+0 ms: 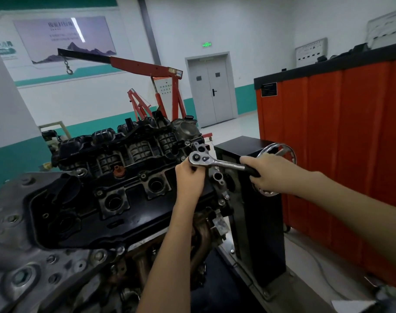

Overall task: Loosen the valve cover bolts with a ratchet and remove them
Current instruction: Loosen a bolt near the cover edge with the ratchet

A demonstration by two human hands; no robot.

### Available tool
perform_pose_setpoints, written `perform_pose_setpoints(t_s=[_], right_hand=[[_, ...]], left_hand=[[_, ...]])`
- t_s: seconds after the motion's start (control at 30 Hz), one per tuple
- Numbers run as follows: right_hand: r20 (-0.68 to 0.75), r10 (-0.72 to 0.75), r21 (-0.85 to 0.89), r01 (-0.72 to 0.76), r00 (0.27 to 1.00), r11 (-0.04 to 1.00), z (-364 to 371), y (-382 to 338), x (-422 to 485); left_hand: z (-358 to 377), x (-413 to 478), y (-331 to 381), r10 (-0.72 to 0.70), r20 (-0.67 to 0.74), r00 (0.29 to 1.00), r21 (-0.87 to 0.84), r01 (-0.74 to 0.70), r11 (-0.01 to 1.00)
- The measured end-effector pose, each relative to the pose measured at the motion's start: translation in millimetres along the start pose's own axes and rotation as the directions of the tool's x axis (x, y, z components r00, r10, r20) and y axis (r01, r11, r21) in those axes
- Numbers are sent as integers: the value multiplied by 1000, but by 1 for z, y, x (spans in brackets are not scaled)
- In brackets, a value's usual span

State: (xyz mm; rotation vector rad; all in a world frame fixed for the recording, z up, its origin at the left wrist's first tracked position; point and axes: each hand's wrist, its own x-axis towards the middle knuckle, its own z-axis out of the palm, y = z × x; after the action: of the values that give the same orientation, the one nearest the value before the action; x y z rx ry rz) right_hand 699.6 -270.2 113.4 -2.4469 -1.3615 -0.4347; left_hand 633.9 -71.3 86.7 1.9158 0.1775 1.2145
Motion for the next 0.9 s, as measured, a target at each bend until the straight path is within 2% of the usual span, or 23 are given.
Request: perform_pose_setpoints(t_s=[0.03, 0.1, 0.17, 0.27, 0.33, 0.4, 0.47, 0.57, 0.67, 0.73, 0.8, 0.83, 0.9], right_hand=[[-26, -19, -68, 17, 999, 998, -2, 1, 4], [-82, 43, -41, -47, 996, 998, 7, -5, -1], [-97, 171, 211, -147, 981, 966, 31, -26, -24], [-14, 318, 667, -228, 948, 710, 71, -84, -49], [4, 376, 801, -228, 926, 553, 91, -120, -43], [2, 390, 846, -210, 921, 491, 99, -136, -38], [7, 369, 802, -225, 930, 553, 92, -122, -38], [45, 221, 624, -200, 974, 756, 62, -62, -39], [72, 84, 221, -98, 994, 970, 16, -8, -17], [19, 7, -10, -7, 1000, 1000, -1, 3, -1], [-29, 16, -21, -17, 999, 1000, 4, 0, 0], [-42, 62, 49, -60, 997, 997, 14, -6, -7], [-37, 206, 337, -182, 978, 924, 42, -31, -31]], left_hand=[[0, -1, 0, -17, -17, 1000, -6, 17, 1000], [1, -4, 0, -33, -28, 999, -10, 32, 999], [3, -8, 1, -24, -32, 999, -38, 22, 999], [6, -12, 3, -14, -45, 999, -112, 8, 994], [7, -10, 3, -11, -64, 998, -107, 4, 994], [4, -9, 2, -43, -58, 997, -85, 38, 996], [-1, -7, 4, -49, -15, 999, -68, 48, 997], [-9, -3, 7, -34, 94, 995, -5, 34, 999], [-10, -2, 12, -34, 136, 990, 49, 27, 998], [-10, -6, 12, -27, 89, 996, 32, 24, 999], [-8, -10, 12, -29, 34, 999, 15, 29, 999], [-6, -12, 12, -32, 14, 999, 13, 32, 999], [-3, -15, 13, -11, -4, 1000, 1, 11, 1000]])
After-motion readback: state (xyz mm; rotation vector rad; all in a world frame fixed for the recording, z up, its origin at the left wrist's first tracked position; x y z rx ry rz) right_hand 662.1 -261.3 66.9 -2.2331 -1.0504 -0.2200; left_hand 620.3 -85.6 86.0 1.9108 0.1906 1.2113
